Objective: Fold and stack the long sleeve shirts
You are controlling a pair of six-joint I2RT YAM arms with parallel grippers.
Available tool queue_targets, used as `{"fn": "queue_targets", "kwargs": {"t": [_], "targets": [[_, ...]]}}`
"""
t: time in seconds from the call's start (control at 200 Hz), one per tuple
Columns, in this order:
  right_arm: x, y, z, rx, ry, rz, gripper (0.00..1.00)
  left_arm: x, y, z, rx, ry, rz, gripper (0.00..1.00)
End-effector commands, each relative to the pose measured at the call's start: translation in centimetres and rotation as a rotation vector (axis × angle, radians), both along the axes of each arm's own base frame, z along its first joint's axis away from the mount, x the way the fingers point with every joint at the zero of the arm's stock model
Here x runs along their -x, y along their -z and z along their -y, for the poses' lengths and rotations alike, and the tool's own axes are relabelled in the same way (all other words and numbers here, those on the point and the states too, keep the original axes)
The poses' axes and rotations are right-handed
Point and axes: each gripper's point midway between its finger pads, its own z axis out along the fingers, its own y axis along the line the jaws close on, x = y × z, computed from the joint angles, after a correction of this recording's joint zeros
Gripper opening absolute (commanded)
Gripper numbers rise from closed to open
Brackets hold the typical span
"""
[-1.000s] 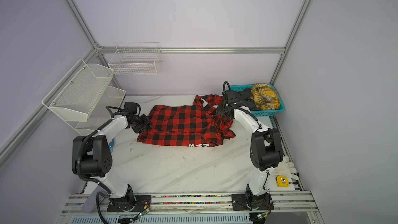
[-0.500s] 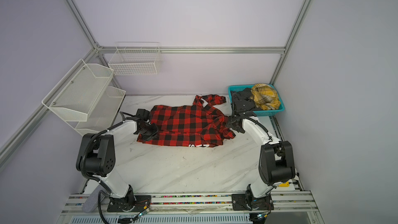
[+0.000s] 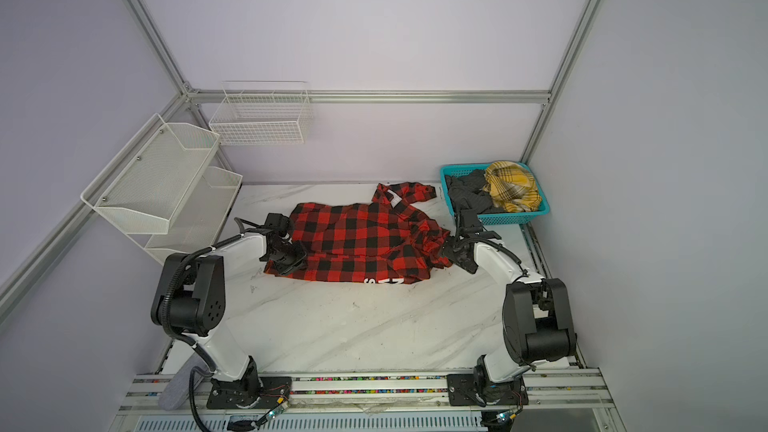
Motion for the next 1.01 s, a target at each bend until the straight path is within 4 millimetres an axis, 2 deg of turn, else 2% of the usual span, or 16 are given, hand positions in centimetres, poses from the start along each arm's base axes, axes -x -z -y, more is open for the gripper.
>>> {"fn": "queue_targets", "kwargs": {"t": [0.0, 0.175, 0.3, 0.44, 0.48, 0.535, 0.615, 0.675, 0.79, 0.85, 0.89, 0.95, 1.0], "targets": [[-0.3, 1.5, -0.8, -0.06, 0.002, -0.011, 0.71, 0.7, 0.6, -0.2, 0.006, 0.009, -0.005, 0.08], [-1.8, 2.3, -0.9, -0.107, 0.067, 0.007, 0.67, 0.9, 0.8, -0.2, 0.007, 0.02, -0.01, 0.08], [-1.8, 3.5, -1.7, -0.182, 0.116, -0.014, 0.65, 1.1, 0.9, -0.2, 0.009, 0.026, -0.011, 0.08], [-1.3, 4.6, -2.0, -0.24, 0.188, -0.022, 0.52, 1.4, 1.1, -0.2, 0.009, 0.031, -0.018, 0.07], [-1.3, 4.7, -1.9, -0.243, 0.204, -0.02, 0.42, 1.5, 1.3, -0.1, 0.011, 0.031, -0.022, 0.06], [-1.5, 4.7, -1.6, -0.238, 0.222, -0.017, 0.23, 1.6, 1.3, -0.1, 0.011, 0.033, -0.023, 0.06], [-1.9, 3.6, -1.0, -0.225, 0.252, 0.004, 0.0, 1.8, 1.4, -0.2, 0.009, 0.035, -0.023, 0.05], [-2.6, 1.9, -0.5, -0.204, 0.26, 0.044, 0.0, 1.9, 1.5, -0.2, 0.008, 0.036, -0.025, 0.05], [-4.9, -3.8, 1.0, -0.087, 0.22, 0.144, 0.0, 2.0, 1.8, -0.1, 0.01, 0.035, -0.029, 0.04], [-6.7, -8.5, 2.4, 0.027, 0.185, 0.231, 0.0, 2.1, 1.8, -0.1, 0.013, 0.034, -0.032, 0.03], [-8.1, -11.9, 2.5, 0.057, 0.155, 0.305, 0.0, 2.2, 1.9, -0.1, 0.014, 0.034, -0.034, 0.02], [-10.5, -17.2, 1.7, 0.052, 0.091, 0.421, 0.0, 2.3, 1.8, -0.1, 0.015, 0.033, -0.032, 0.02], [-12.3, -21.3, -0.1, 0.038, 0.016, 0.506, 0.0, 2.4, 1.5, -0.1, 0.016, 0.031, -0.024, 0.02]]}}
